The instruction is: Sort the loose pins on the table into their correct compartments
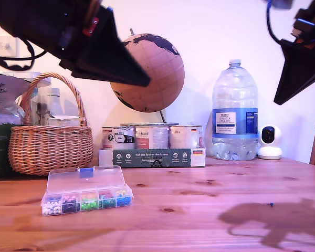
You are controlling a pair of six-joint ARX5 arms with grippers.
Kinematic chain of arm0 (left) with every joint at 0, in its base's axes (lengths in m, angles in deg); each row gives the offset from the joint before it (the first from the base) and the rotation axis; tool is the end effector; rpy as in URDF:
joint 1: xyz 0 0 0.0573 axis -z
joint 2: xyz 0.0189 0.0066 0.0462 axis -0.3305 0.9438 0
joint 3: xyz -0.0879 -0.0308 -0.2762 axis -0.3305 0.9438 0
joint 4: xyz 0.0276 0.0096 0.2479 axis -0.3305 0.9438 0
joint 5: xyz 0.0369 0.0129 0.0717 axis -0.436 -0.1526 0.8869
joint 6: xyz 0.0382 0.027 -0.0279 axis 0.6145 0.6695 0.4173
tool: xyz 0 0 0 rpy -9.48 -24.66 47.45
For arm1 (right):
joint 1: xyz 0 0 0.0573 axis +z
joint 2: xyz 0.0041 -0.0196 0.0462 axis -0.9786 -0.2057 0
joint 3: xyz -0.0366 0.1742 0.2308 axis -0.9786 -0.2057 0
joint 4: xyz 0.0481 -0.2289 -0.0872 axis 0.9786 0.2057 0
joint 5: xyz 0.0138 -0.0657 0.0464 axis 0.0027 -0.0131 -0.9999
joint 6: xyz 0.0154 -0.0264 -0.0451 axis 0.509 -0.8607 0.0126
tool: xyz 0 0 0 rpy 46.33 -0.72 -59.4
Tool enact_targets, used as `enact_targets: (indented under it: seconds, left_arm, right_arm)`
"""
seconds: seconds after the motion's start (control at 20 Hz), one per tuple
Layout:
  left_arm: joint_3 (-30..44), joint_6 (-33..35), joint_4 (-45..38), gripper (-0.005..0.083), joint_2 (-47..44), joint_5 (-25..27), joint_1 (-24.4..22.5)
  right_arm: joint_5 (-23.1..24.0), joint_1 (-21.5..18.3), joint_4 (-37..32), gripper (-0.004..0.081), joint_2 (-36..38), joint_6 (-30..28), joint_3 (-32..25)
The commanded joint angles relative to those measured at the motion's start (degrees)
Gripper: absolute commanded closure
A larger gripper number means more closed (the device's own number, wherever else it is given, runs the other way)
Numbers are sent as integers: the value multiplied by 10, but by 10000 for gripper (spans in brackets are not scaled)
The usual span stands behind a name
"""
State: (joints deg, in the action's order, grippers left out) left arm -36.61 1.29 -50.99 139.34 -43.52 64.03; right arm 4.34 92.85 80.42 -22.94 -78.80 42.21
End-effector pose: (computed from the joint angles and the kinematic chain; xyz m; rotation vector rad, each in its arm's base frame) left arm 0.1595 -0.1712 0.2511 0.1702 0.3913 -1.0968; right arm 0.2336 0.0691 0.2962 -0.5004 0.9060 0.7460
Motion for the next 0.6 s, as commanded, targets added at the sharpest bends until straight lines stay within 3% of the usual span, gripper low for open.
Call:
enact_targets:
  seconds: [0.0,0.3,0.55]
  left_arm:
    - [51,-20,-62,797,5,15,17]
    - [135,-80,-218,797,7,73,55]
    - [141,-85,-222,797,14,77,57]
  right_arm:
    - [0,2,10,783,-32,-14,15]
    - [0,3,6,782,-97,-106,23]
    - [-2,8,7,782,-132,-189,23]
